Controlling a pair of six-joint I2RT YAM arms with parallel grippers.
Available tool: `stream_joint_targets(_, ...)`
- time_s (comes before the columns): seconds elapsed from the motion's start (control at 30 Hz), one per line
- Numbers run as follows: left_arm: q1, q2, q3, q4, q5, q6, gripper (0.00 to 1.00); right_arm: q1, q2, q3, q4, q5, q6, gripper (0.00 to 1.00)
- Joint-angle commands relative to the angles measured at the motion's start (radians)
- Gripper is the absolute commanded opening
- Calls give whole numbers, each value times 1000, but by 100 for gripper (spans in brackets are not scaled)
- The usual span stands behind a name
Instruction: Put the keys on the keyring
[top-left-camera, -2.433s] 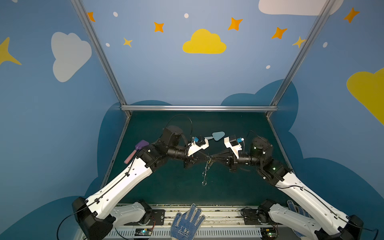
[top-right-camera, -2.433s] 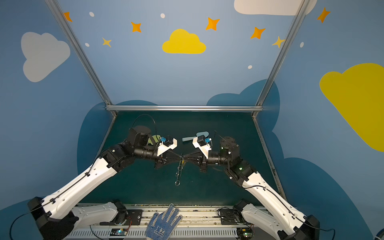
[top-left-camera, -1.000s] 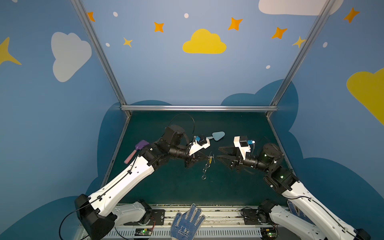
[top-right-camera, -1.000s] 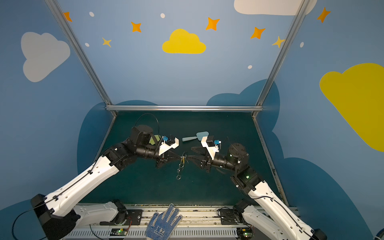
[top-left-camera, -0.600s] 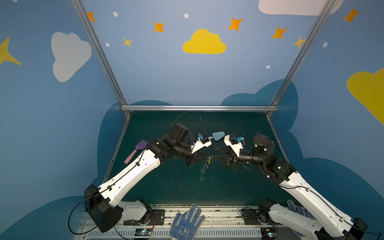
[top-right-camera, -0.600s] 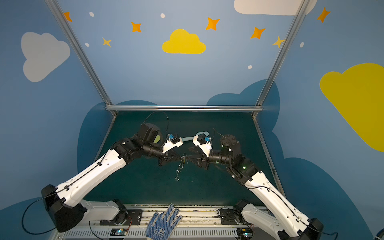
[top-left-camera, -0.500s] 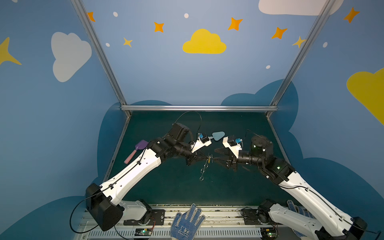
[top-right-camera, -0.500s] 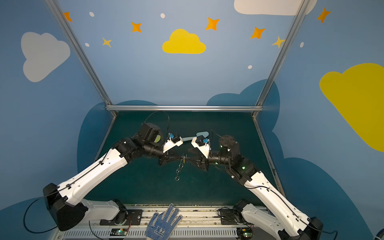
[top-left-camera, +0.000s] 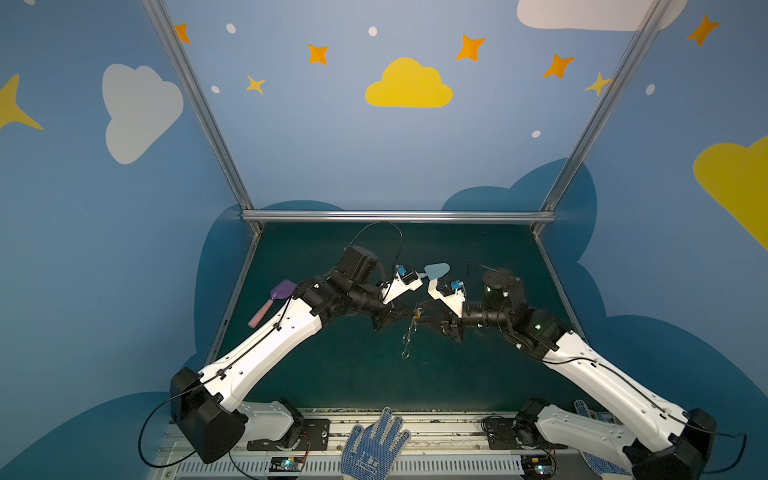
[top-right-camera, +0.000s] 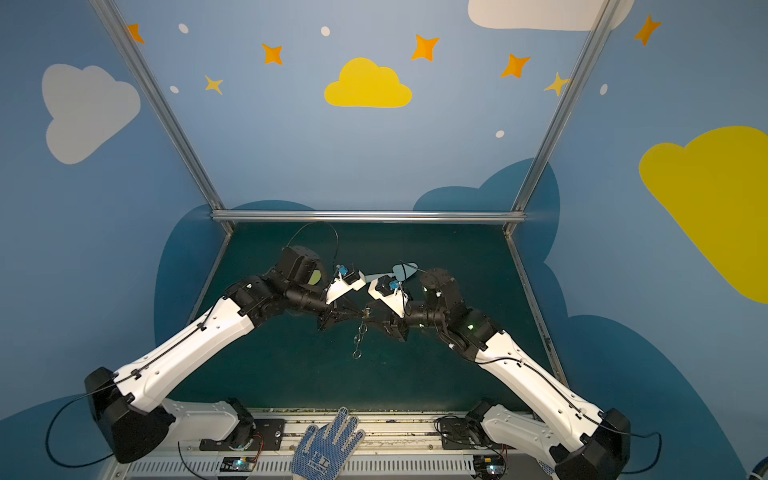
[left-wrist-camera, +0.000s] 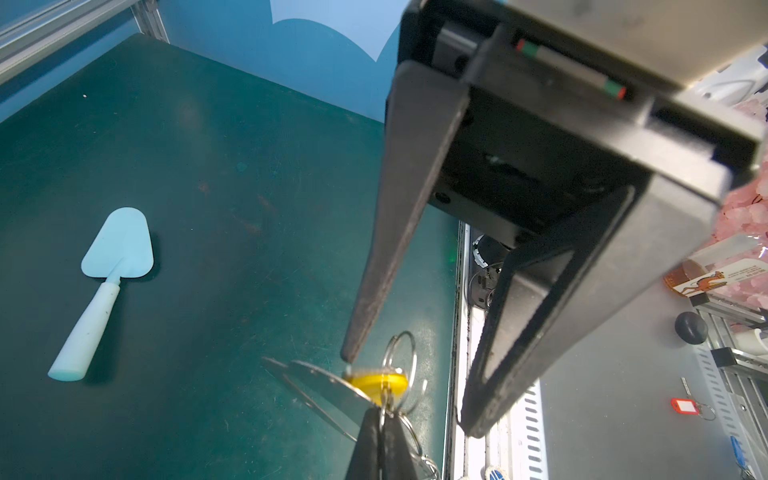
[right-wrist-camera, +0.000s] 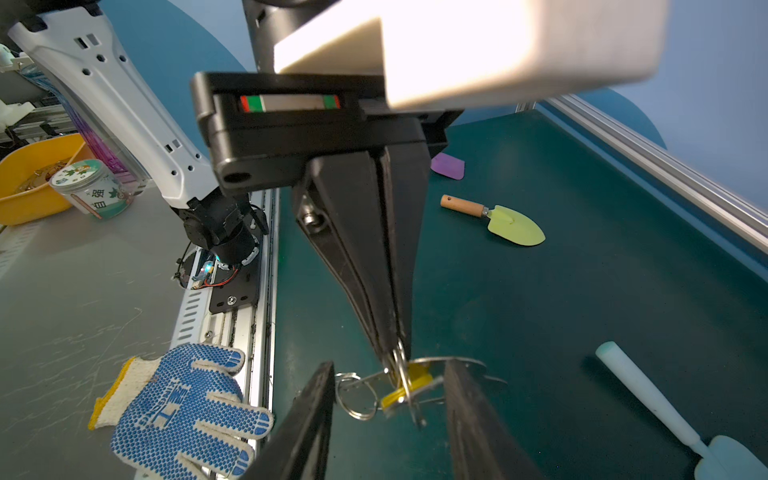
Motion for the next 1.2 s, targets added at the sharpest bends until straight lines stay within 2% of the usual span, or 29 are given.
stream_joint_targets(0.0,2,-16,-5,18,-4,-5,4,6,-2,35,-6,18,-13,44)
stream_joint_targets(0.13,2,-21,-11,30,-22,-9,4,5,-1,38,-4,26,-14,44)
stream_joint_targets(0.3,2,-24,-11,31,-29,-9,4,4,3,44,-11,34,-21,36)
stream_joint_targets(0.47,1,-19,-6,28,-23,-7,4,4,9,49,-11,28,-21,32)
stream_joint_targets(0.63,-1,-21,-3,29,-23,-6,4,6,22,62,-25,20,-32,13)
stream_joint_targets(0.67,-1,-22,-3,31,-27,-7,4,6,23,63,-26,22,-36,12)
stream_joint_targets(0.73,-1,-24,-5,34,-29,-6,4,6,25,61,-25,25,-36,2)
stream_joint_targets(0.83,2,-28,-12,46,-40,-16,4,6,16,48,6,28,-24,0)
stream_joint_targets(1.0,1,-47,-57,130,-88,-72,4,5,-14,-20,166,52,58,0)
stream_joint_targets(1.17,1,-72,-95,198,-62,-118,4,1,-41,-142,459,78,221,0)
